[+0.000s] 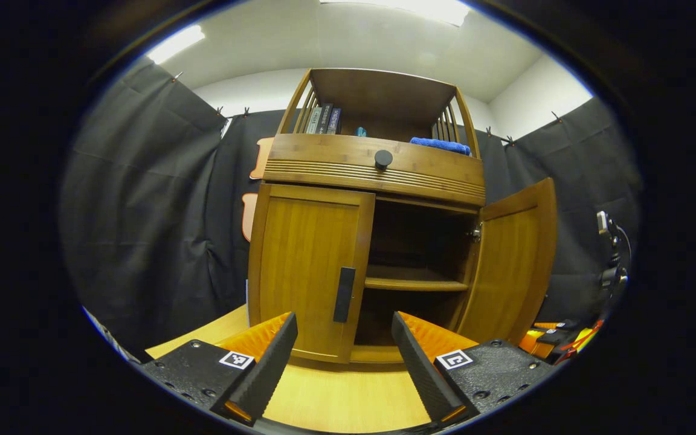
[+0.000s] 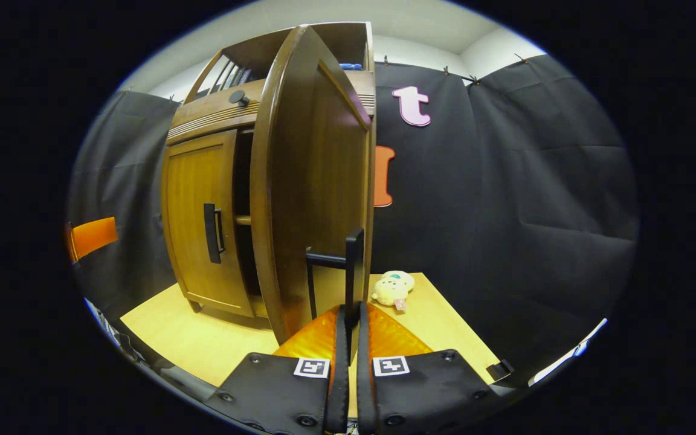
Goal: Open the right door of the double-door shoe cabinet with the right hand, and open the left door with the left hand.
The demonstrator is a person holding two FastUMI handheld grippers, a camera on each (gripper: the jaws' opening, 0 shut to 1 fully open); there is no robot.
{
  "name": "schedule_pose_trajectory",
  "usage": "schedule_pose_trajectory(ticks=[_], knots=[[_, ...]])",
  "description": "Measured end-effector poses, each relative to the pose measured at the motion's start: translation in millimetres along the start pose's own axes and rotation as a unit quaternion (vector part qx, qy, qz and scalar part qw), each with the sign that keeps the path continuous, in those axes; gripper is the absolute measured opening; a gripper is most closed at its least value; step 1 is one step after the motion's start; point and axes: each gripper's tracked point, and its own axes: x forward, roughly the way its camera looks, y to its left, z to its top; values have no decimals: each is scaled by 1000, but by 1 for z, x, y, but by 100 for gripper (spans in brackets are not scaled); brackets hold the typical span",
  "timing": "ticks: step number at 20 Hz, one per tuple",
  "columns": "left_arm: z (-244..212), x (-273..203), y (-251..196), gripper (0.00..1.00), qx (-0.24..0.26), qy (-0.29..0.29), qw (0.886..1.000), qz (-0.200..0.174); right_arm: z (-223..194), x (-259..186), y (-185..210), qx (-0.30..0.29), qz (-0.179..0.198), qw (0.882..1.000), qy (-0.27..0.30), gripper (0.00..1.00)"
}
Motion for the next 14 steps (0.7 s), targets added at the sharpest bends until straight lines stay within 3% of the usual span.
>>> schedule_pose_trajectory(ticks=[4, 5, 6, 8, 9, 14], knots=[[3, -1, -17, 92, 11, -6, 1000, 3, 2, -6, -23, 8, -1, 1000, -3, 17], [4, -1, -18, 92, 13, -7, 1000, 5, 3, -8, -27, 9, -1, 1000, -5, 12], [2, 0, -20, 92, 14, -6, 1000, 6, 4, -9, -31, 10, -2, 1000, -6, 17], [2, -1, -24, 92, 13, -4, 1000, 7, 6, -13, -40, 13, -4, 1000, -8, 17], [2, -3, -27, 92, 14, -4, 1000, 7, 6, -17, -46, 15, -6, 1000, -9, 10], [4, 0, -39, 92, 20, -10, 1000, 0, 8, -26, -75, 22, -23, 999, -12, 9]])
